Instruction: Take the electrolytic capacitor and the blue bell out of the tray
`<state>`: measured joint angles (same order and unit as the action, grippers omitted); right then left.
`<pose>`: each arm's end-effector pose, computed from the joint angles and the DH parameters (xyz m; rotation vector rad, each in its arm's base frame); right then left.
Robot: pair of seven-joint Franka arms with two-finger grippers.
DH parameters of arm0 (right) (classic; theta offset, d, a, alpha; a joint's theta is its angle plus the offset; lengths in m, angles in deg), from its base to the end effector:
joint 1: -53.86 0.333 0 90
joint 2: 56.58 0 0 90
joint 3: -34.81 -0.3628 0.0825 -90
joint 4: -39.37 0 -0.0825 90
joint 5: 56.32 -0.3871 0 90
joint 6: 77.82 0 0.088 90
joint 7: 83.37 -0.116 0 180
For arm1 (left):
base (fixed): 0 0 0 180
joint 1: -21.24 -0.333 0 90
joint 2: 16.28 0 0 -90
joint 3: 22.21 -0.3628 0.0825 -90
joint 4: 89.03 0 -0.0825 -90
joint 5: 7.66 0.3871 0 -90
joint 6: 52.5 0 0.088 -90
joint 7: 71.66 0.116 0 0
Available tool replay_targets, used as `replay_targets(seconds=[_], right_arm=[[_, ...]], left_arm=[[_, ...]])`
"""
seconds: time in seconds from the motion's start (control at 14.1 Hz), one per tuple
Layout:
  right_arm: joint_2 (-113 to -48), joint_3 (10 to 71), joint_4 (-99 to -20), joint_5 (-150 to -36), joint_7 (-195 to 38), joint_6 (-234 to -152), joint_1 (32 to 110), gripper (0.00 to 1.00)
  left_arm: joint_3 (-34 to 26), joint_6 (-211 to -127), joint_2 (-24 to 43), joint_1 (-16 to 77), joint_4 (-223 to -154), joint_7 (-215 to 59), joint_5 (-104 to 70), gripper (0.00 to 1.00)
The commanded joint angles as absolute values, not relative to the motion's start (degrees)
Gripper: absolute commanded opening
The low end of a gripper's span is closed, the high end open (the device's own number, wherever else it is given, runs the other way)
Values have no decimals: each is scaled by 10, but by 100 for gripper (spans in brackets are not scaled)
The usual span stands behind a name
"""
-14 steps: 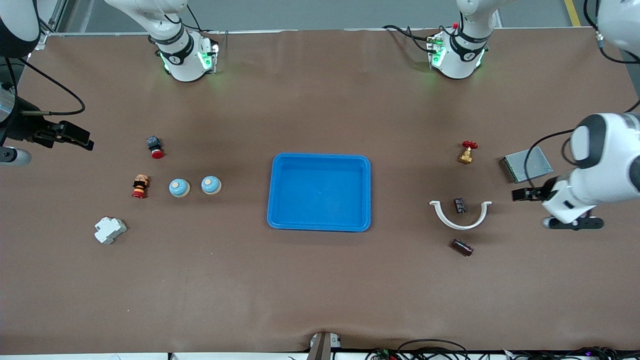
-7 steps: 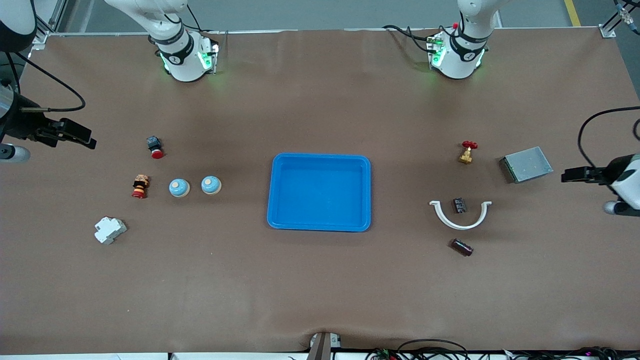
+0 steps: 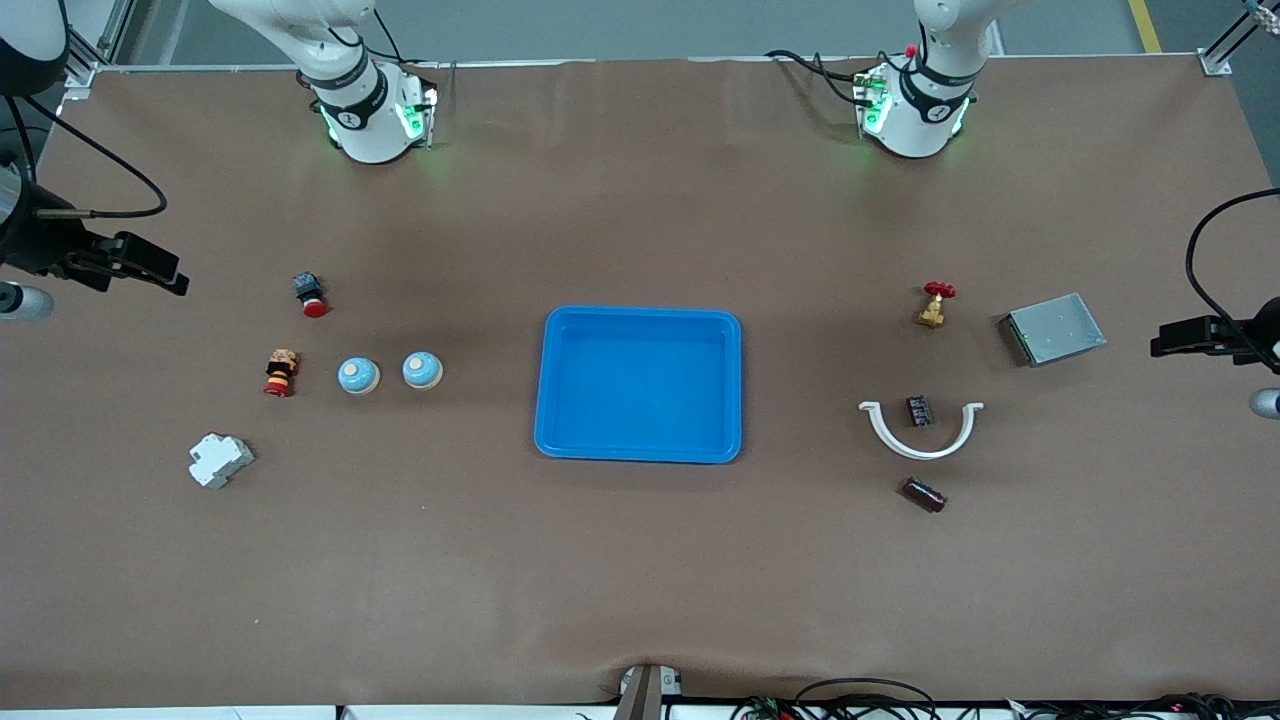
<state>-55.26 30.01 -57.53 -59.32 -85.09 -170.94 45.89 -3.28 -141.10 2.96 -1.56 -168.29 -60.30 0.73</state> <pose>0.5499 -0.0241 0.6225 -3.0870 0.1381 0.0655 0.6499 0.0963 0.5526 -3.1080 0.2018 0.2479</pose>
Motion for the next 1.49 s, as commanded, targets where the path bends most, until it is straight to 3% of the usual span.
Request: replay_targets(seconds=[0.0, 0.42, 1.42], right_arm=[[-539, 293, -581, -598, -856, -1707, 448, 100], [-539, 293, -582, -597, -857, -1709, 448, 100], [-539, 292, -580, -596, -857, -1714, 444, 100]], left_arm=[[-130, -1406, 0, 85, -1677, -598, -9, 100], [-207, -1430, -24, 181, -1680, -601, -72, 100], [-205, -1472, -132, 235, -1784, -713, -77, 100]])
